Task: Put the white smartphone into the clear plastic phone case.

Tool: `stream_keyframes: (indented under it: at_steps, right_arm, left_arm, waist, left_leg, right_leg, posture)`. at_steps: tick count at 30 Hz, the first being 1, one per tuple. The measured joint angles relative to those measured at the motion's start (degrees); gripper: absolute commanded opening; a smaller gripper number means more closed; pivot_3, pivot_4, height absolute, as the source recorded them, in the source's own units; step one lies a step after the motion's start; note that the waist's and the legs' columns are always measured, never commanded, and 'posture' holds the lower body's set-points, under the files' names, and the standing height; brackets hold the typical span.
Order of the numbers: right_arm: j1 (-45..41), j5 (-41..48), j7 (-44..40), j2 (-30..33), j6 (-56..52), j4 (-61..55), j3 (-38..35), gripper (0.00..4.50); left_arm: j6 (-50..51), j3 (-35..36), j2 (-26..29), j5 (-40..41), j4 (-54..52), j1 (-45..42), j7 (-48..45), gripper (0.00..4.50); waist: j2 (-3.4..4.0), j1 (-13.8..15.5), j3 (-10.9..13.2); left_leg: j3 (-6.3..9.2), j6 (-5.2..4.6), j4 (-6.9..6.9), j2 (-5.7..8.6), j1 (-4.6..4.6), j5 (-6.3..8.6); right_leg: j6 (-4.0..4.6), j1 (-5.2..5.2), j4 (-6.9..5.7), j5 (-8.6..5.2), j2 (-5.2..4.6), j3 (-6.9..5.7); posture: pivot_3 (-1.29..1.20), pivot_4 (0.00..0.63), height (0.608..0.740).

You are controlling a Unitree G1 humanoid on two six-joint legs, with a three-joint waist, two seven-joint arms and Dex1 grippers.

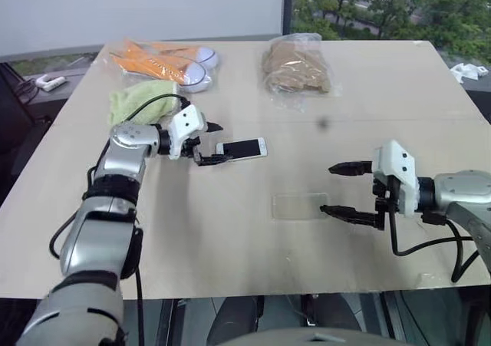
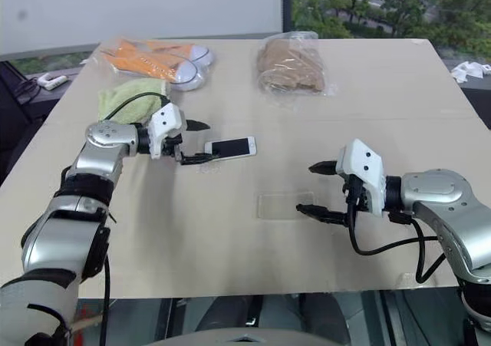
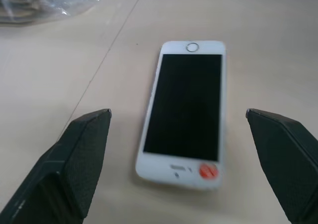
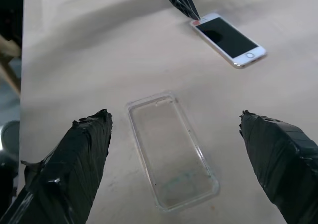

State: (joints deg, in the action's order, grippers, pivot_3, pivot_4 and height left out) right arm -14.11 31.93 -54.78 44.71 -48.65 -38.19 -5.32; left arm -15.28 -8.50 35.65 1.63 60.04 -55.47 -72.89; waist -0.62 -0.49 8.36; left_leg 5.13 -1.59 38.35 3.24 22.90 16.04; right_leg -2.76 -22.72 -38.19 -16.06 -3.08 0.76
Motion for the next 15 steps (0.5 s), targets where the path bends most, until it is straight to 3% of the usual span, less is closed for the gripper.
stream_keyframes:
  at_steps: [5, 15]
  right_arm:
    - [0.8, 2.7, 3.5, 1.8, -2.6, -2.5, -2.8, 4.42]
    - [4.4, 7.1, 7.4, 4.4, -4.8, -4.6, -5.0, 4.42]
  left_arm:
    - [-3.0, -3.5, -2.8, -6.3, 10.0, -5.2, -1.4, 4.5]
    - [0.1, -4.3, -5.8, -11.7, 14.8, -9.3, 2.2, 4.5]
  waist:
    - [-0.21, -0.5, 0.1]
    - [-0.32, 0.1, 0.1]
  left_leg:
    - [-0.01, -0.01, 0.04, 0.0, -0.02, 0.0]
    - [0.06, -0.28, 0.53, 0.05, -0.13, 0.13]
  right_leg:
    - [-0.01, -0.03, -0.22, -0.01, 0.07, 0.0]
    - [-0.04, 0.15, -0.68, -0.02, 0.14, -0.09]
  posture:
    - [0.0, 0.15, 0.74]
    - [0.0, 0.15, 0.74]
